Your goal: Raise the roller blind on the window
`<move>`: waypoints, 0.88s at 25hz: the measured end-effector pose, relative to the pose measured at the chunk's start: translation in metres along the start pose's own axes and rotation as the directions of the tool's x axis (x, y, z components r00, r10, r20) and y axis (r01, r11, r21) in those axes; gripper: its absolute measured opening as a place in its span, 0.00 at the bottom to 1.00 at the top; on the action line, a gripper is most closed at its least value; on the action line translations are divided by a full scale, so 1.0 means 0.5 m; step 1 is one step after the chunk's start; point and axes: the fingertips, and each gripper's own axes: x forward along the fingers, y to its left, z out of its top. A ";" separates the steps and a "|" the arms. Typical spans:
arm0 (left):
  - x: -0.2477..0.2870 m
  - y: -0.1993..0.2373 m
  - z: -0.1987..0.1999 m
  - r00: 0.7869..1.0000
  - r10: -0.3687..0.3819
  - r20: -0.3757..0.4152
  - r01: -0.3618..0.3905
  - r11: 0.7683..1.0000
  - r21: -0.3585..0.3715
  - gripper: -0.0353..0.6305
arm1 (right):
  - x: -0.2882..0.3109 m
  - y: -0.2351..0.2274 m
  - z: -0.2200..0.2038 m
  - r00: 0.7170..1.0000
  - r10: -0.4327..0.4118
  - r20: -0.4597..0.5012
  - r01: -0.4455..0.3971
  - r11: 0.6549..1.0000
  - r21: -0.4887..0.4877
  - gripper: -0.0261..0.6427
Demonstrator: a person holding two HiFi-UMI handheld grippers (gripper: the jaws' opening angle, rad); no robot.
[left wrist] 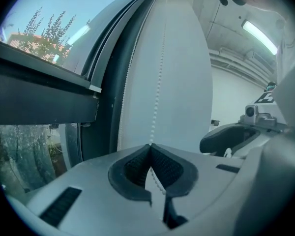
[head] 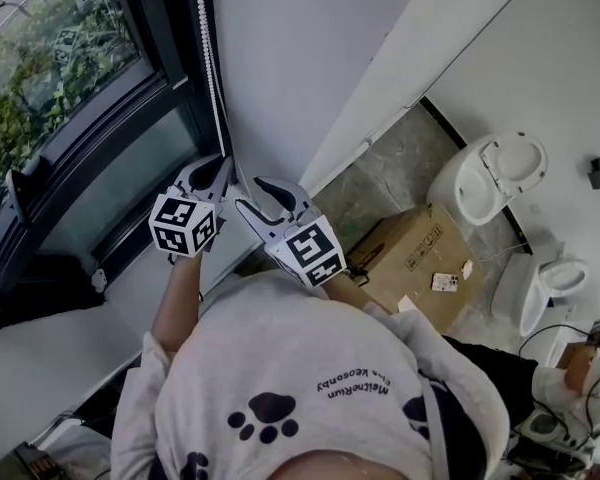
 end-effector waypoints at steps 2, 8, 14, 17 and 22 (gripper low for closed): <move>0.002 0.003 0.001 1.000 0.007 -0.001 -0.007 1.000 0.001 0.06 | -0.014 0.004 0.015 1.000 -0.003 0.016 0.004 1.000 -0.016 0.31; 0.013 0.017 0.005 1.000 0.030 -0.002 -0.030 0.999 0.017 0.06 | -0.039 0.015 0.013 1.000 -0.011 0.019 0.012 1.000 -0.023 0.33; 0.011 0.021 0.015 0.998 0.058 0.026 -0.059 0.997 0.040 0.06 | -0.057 0.015 0.012 0.999 -0.027 0.026 0.028 0.999 -0.018 0.34; 0.006 0.025 0.018 0.995 0.076 0.068 -0.080 0.995 0.057 0.07 | -0.060 0.013 0.012 0.999 -0.033 0.029 0.033 0.999 -0.010 0.34; 0.000 0.028 0.004 0.994 0.093 0.060 -0.098 0.993 0.072 0.07 | -0.057 0.011 0.013 0.999 -0.036 0.036 0.036 0.999 -0.003 0.34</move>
